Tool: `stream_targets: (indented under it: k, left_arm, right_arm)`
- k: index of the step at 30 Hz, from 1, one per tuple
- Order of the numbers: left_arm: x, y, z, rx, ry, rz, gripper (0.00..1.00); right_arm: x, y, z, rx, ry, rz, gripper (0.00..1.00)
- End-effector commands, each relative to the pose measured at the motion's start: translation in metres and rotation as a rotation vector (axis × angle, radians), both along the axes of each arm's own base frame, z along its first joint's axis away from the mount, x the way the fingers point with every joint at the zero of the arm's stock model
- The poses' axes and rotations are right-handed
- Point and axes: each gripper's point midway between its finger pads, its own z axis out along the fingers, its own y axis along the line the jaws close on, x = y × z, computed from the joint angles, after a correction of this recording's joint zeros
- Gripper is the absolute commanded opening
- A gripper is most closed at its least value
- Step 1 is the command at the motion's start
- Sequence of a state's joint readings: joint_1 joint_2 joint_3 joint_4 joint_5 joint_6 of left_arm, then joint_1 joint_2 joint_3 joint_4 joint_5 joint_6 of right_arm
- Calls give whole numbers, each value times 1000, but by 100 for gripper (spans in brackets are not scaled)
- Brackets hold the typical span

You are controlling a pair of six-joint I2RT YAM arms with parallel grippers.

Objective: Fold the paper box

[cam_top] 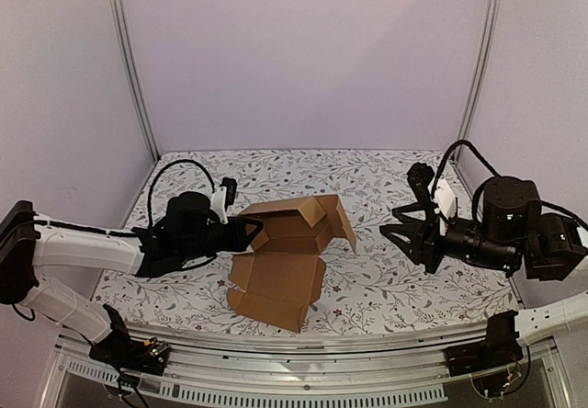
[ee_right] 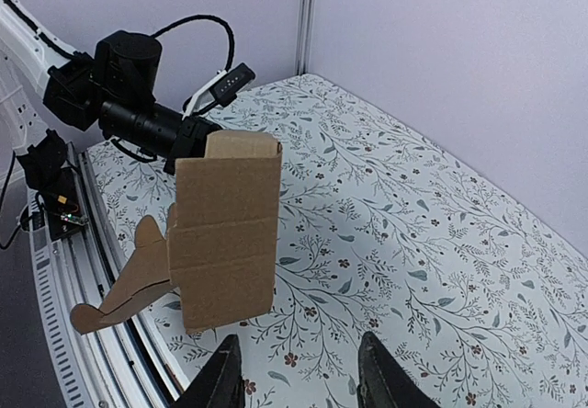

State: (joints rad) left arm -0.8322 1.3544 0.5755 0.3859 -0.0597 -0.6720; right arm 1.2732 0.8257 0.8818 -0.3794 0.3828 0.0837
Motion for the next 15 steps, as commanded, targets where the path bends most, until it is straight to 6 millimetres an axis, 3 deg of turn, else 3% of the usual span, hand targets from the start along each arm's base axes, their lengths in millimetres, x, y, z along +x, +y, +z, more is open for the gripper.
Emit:
stream_targets:
  k: [1,10,15]
  left_arm:
    - [-3,5,9,41,-75,-40,0]
    - [-6,6,14,81,-111,-74,0]
    - [-7,7,14,85,-114,-75,0]
  right_arm:
    - [0,10,-8,-46,68,109,43]
    - [-17,57,-17,-46,206,367,51]
    - [-15,69,-23,-56,233,393,50]
